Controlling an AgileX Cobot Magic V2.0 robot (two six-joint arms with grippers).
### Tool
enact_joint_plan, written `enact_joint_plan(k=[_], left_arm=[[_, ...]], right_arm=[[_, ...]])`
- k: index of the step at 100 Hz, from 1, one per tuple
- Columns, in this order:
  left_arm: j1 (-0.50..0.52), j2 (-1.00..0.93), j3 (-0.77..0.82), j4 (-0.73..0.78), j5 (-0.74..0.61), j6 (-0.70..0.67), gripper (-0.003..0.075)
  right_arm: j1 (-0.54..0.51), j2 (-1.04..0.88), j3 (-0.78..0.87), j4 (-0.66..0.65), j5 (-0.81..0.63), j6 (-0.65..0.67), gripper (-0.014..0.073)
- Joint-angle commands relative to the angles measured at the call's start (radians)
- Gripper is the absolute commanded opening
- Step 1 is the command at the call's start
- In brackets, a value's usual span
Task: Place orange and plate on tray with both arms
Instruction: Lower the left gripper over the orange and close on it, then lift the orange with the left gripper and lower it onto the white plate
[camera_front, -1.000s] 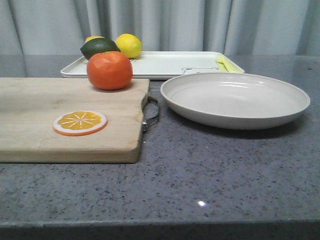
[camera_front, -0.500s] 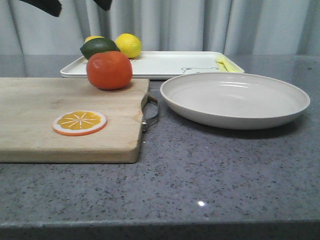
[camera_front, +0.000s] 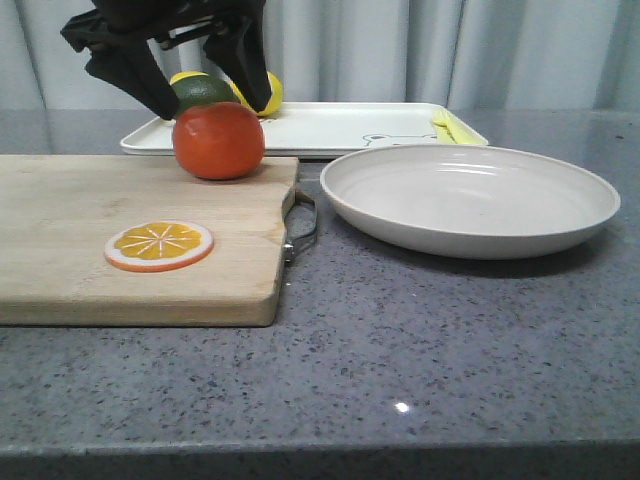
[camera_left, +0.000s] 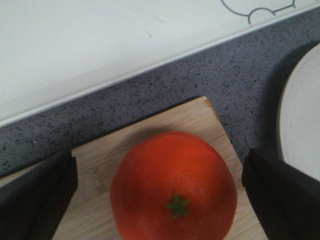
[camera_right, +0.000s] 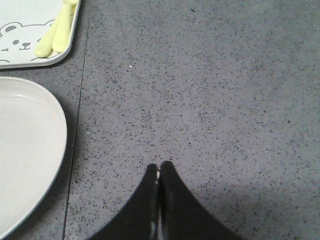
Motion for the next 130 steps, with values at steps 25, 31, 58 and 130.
enact_joint_plan(k=[25,31,58,130], left_arm=[[-0.007,-0.040,-0.038,-0.027,-0.001,0.031,0.0629],[-0.007,-0.040,-0.038,-0.027,0.004,0.032,0.0629],[-0.007,-0.040,-0.038,-0.027,0.013,0.032,0.0616],[-0.009,-0.040,-0.068,-0.064,0.031,0.036,0.0180]], right_arm=[[-0.004,-0.001,-0.038,-0.003,-0.064,-0.008,-0.0066],[-0.004,-0.001,-0.038,-0.003,-0.064,-0.008,-0.0066],[-0.004,-0.001,-0.038,-0.003,-0.064,-0.008,-0.0066],[-0.004,-0.001,-0.038,-0.003,-0.064,-0.008,-0.0066]])
